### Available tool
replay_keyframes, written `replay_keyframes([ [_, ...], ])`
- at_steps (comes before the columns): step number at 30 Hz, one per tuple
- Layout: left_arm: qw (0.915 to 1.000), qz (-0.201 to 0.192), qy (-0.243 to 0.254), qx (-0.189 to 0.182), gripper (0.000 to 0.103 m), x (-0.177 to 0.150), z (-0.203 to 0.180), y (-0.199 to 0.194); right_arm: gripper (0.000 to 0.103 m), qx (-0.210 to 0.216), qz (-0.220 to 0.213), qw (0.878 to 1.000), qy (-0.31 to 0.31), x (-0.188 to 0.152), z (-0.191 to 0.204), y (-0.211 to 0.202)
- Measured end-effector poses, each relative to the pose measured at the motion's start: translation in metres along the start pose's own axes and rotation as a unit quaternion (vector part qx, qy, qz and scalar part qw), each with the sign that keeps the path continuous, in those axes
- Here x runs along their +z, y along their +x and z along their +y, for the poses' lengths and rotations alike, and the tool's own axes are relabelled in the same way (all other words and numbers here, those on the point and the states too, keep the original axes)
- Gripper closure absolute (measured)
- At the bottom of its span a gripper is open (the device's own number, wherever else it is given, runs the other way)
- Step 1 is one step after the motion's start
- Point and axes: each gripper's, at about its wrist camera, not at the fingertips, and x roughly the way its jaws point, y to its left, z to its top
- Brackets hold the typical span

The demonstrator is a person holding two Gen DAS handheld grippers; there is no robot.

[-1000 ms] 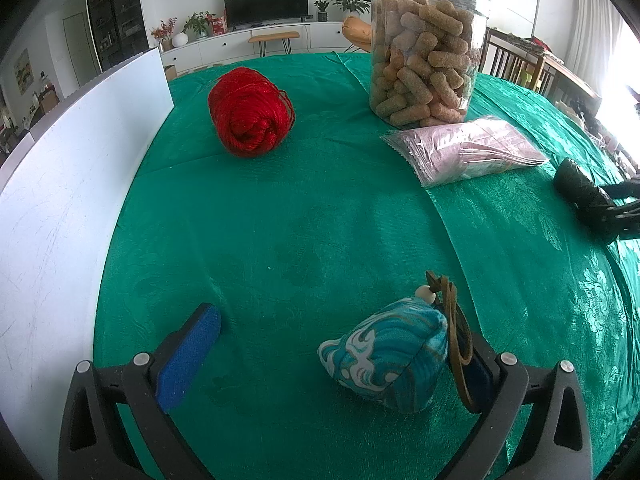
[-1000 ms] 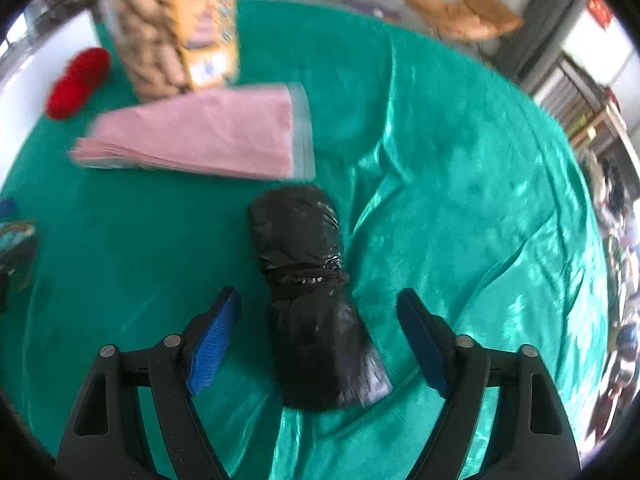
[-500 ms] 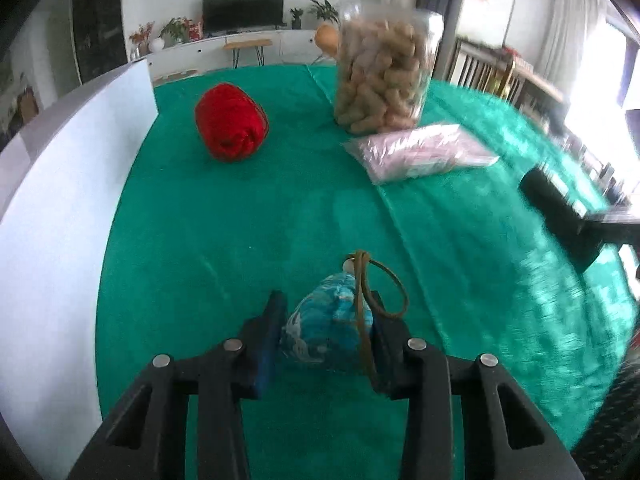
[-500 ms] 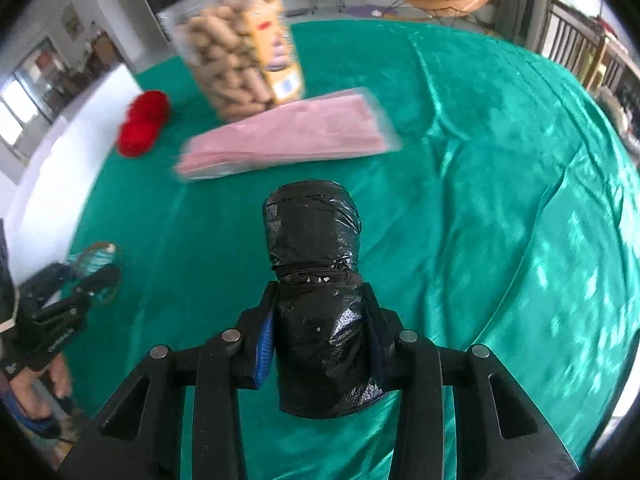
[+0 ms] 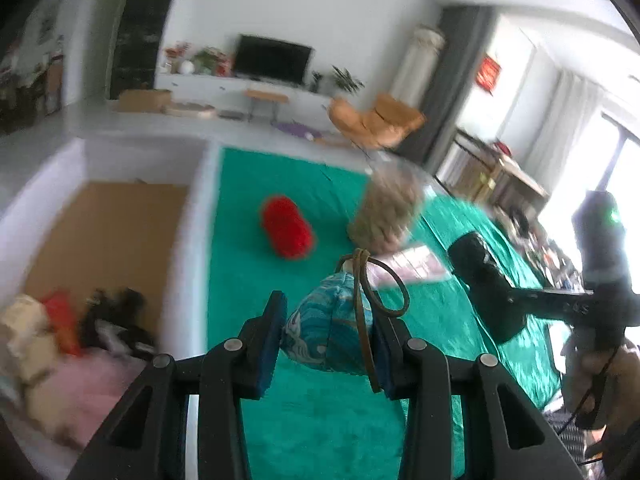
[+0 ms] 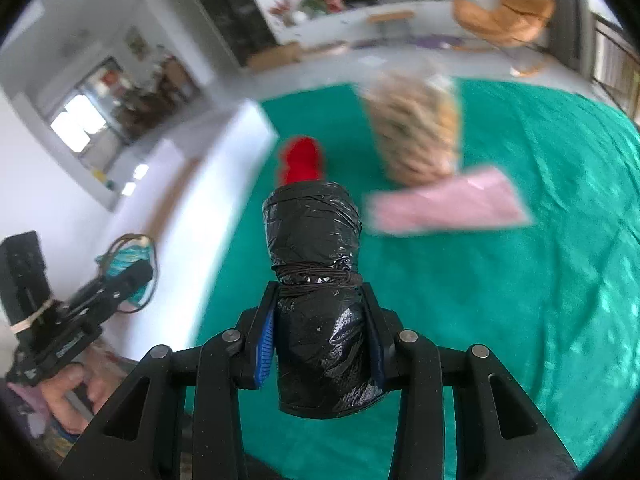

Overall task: Organize soft objects
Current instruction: 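Drop the teal pouch into the white box with the left tool while the right tool drops the black bag, then grasp the red yarn ball with the left tool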

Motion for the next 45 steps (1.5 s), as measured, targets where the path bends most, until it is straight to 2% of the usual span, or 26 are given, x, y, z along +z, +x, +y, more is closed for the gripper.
replay_keyframes([
  [3, 0.9988, -0.022, -0.005, 0.044, 0.064, 0.015, 0.036, -0.027, 0.063, 0.050, -0.008, 0.998, -0.030, 0.019, 0.059, 0.006],
  [5, 0.9943, -0.032, -0.011, 0.101, 0.064, 0.022, 0.074, -0.044, 0.063, 0.088, -0.004, 0.995, -0.053, 0.033, 0.104, 0.019],
  [6, 0.9925, -0.032, -0.016, 0.117, 0.063, 0.023, 0.086, -0.048, 0.063, 0.105, -0.002, 0.992, -0.065, 0.039, 0.126, 0.026],
  [7, 0.9881, -0.030, -0.026, 0.148, 0.062, 0.023, 0.109, -0.054, 0.063, 0.117, 0.000, 0.990, -0.074, 0.043, 0.144, 0.034],
  [8, 0.9839, -0.027, -0.032, 0.174, 0.057, 0.022, 0.124, -0.058, 0.063, 0.131, 0.004, 0.988, -0.085, 0.046, 0.167, 0.044],
  [9, 0.9787, -0.021, -0.040, 0.200, 0.042, 0.020, 0.139, -0.060, 0.062, 0.149, 0.009, 0.984, -0.093, 0.049, 0.187, 0.055],
  [10, 0.9712, -0.009, -0.056, 0.231, 0.012, 0.016, 0.162, -0.062, 0.056, 0.165, 0.013, 0.981, -0.097, 0.049, 0.201, 0.064],
  [11, 0.9669, -0.004, -0.071, 0.245, 0.003, 0.012, 0.174, -0.064, 0.048, 0.182, 0.018, 0.978, -0.102, 0.048, 0.219, 0.076],
  [12, 0.9614, -0.009, -0.098, 0.257, 0.000, 0.006, 0.191, -0.069, 0.028, 0.190, 0.026, 0.976, -0.106, 0.046, 0.230, 0.085],
  [14, 0.9554, -0.010, -0.145, 0.257, 0.000, -0.006, 0.215, -0.076, 0.027, 0.182, 0.043, 0.975, -0.120, 0.040, 0.248, 0.101],
  [16, 0.9521, -0.006, -0.170, 0.254, 0.000, -0.015, 0.224, -0.078, 0.028, 0.168, 0.036, 0.976, -0.134, 0.033, 0.249, 0.106],
  [19, 0.9491, -0.019, -0.179, 0.258, 0.000, -0.022, 0.221, -0.078, 0.028, 0.125, 0.013, 0.982, -0.137, 0.025, 0.225, 0.104],
  [21, 0.9515, -0.029, -0.178, 0.249, 0.000, -0.022, 0.212, -0.073, 0.028, 0.079, -0.009, 0.988, -0.133, 0.017, 0.186, 0.102],
  [24, 0.9625, -0.041, -0.160, 0.215, 0.000, -0.018, 0.184, -0.064, 0.028, 0.000, -0.022, 0.994, -0.105, 0.002, 0.119, 0.108],
  [26, 0.9747, -0.041, -0.131, 0.177, 0.000, -0.011, 0.147, -0.056, 0.028, -0.059, -0.011, 0.996, -0.062, -0.014, 0.059, 0.113],
  [29, 0.9900, -0.031, -0.080, 0.112, 0.000, -0.007, 0.087, -0.037, 0.028, -0.137, 0.003, 0.991, 0.014, -0.040, -0.028, 0.109],
  [32, 0.9988, 0.001, -0.033, 0.035, 0.000, -0.015, 0.022, -0.011, 0.028, -0.200, -0.012, 0.978, 0.058, -0.062, -0.088, 0.091],
  [34, 0.9990, 0.044, -0.004, -0.010, 0.000, -0.028, -0.021, 0.019, 0.028, -0.230, -0.025, 0.970, 0.080, -0.070, -0.116, 0.080],
  [36, 0.9951, 0.093, 0.019, -0.029, 0.000, -0.043, -0.051, 0.057, 0.028, -0.246, -0.036, 0.964, 0.095, -0.072, -0.135, 0.076],
  [38, 0.9919, 0.121, 0.031, -0.023, 0.000, -0.056, -0.065, 0.092, 0.028, -0.253, -0.045, 0.961, 0.098, -0.071, -0.145, 0.078],
  [39, 0.9899, 0.137, 0.038, -0.007, 0.000, -0.064, -0.071, 0.116, 0.028, -0.253, -0.050, 0.962, 0.096, -0.073, -0.148, 0.076],
  [40, 0.9894, 0.139, 0.041, 0.001, 0.000, -0.066, -0.072, 0.128, 0.028, -0.254, -0.052, 0.961, 0.094, -0.074, -0.149, 0.076],
  [43, 0.9872, 0.131, 0.069, 0.058, 0.000, -0.071, -0.078, 0.171, 0.028, -0.265, -0.057, 0.959, 0.078, -0.083, -0.157, 0.072],
  [45, 0.9852, 0.127, 0.084, 0.079, 0.000, -0.073, -0.079, 0.184, 0.028, -0.276, -0.056, 0.957, 0.064, -0.086, -0.155, 0.075],
])
